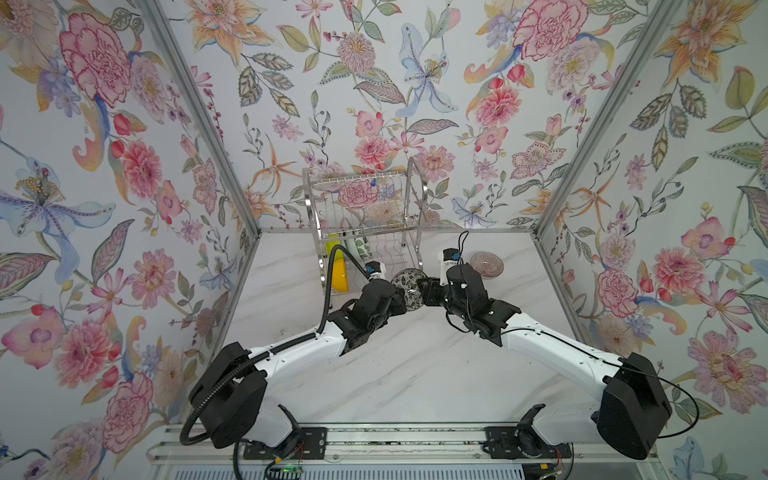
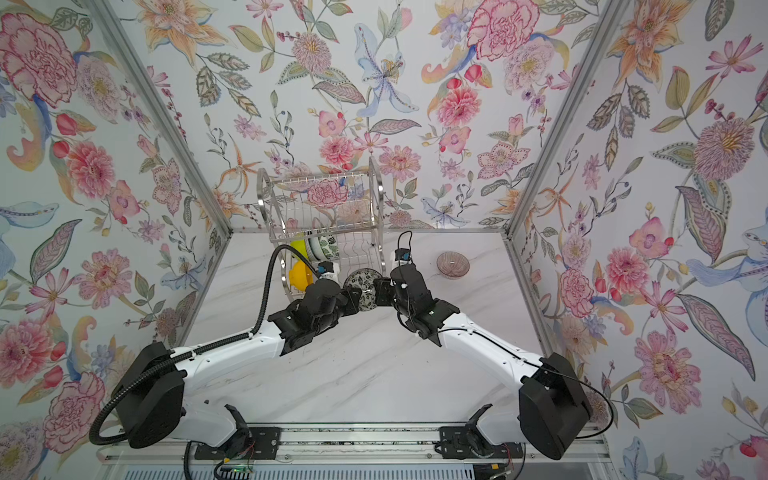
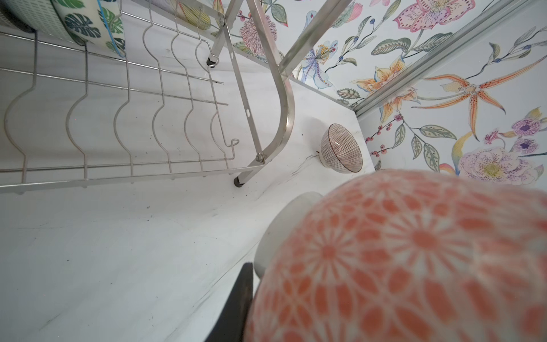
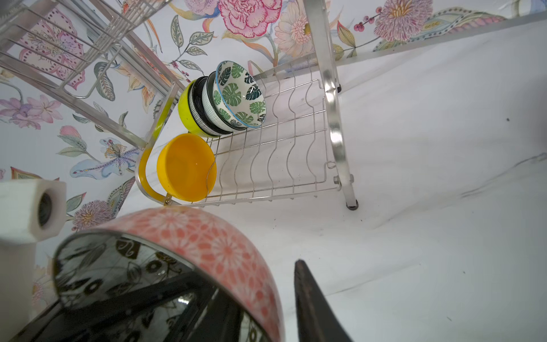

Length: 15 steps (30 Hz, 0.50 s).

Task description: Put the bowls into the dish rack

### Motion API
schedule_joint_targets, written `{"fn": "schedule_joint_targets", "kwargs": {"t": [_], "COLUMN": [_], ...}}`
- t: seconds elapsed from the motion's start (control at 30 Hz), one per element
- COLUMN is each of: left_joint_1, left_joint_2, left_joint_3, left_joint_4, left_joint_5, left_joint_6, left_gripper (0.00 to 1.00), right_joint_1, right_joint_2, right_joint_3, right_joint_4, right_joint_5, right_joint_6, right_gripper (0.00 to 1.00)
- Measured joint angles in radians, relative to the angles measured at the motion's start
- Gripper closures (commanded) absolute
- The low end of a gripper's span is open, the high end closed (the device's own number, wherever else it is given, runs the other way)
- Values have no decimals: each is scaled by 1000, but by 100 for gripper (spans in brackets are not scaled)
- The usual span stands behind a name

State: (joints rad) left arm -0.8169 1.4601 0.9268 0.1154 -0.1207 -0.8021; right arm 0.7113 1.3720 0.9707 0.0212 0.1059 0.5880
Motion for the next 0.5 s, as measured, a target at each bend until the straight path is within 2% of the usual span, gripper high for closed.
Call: {"fn": "schedule_joint_targets", "kwargs": {"t": [0.1,0.17,0.2,0.23,0.5], "left_joint_1": [-1,1,5,11,72], "left_joint_2": [-2,-10,-17,-26,-81], "left_joint_3": [0,-3,-6,-10,-68], "left_joint_4": [0,-2,-3,-4,0], "left_joint_5": [-17,-42,-52,-63,-179], "left_joint_6": [23,39,44,50,82], "left_gripper": [100,100,100,100,100], "right_joint_1": [0,0,0,-2,-32], "right_joint_2": [3,3,3,3,3], "right_joint_3": [4,5,6,7,16], "right_joint_4": [3,6,7,8,44], "right_joint_5": [-13,-19,-23,-26,-91], "right_joint_6": [12,18,14,21,62], "right_gripper": [39,20,4,2,1]}}
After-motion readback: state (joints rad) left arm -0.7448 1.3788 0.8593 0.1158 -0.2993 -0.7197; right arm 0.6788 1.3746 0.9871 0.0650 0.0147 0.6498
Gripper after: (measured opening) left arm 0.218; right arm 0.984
